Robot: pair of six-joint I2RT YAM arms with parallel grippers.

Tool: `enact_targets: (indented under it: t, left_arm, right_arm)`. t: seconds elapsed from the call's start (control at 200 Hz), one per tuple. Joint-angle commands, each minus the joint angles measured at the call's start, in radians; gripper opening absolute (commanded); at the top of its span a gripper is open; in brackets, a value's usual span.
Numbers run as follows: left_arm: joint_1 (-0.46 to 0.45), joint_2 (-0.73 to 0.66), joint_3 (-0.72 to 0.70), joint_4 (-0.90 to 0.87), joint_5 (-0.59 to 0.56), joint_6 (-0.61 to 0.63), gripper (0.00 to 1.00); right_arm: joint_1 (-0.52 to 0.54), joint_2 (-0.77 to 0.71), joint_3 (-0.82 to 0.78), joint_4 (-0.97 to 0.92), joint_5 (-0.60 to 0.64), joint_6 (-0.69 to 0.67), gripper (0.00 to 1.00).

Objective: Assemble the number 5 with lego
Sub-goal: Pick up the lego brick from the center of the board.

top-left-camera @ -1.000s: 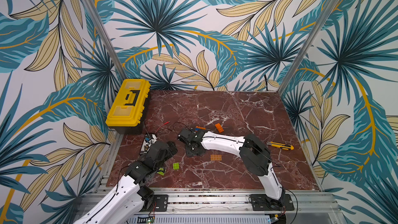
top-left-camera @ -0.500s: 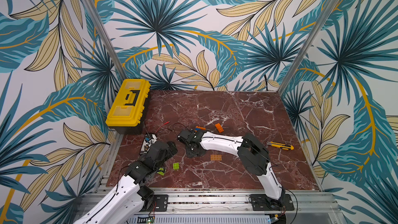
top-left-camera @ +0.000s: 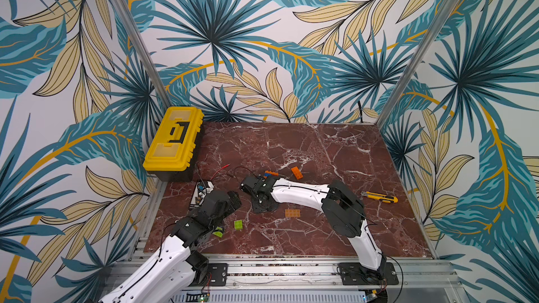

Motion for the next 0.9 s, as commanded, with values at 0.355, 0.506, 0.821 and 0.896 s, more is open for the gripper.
enact_targets:
  t: [0.355,0.506,0.821,0.896]
  left_arm:
    - [0.001,0.021,-0.023,0.037,0.015,0.016,1.00]
    - [0.001,0.028,-0.022,0.034,0.018,0.019,1.00]
    - [0.002,0.019,-0.022,0.022,0.015,0.017,1.00]
    - [0.002,0.019,-0.021,0.020,0.015,0.017,1.00]
  right_arm:
    - [0.000,-0.050,-0.003,-0.013,0.013,-0.005,0.48]
    - [-0.005,-0.039,-0.005,-0.018,0.008,-0.001,0.44]
    - [-0.007,-0.013,0.001,-0.032,-0.007,-0.001,0.39]
    - [-0.007,-0.020,-0.003,-0.030,-0.002,-0.001,0.35]
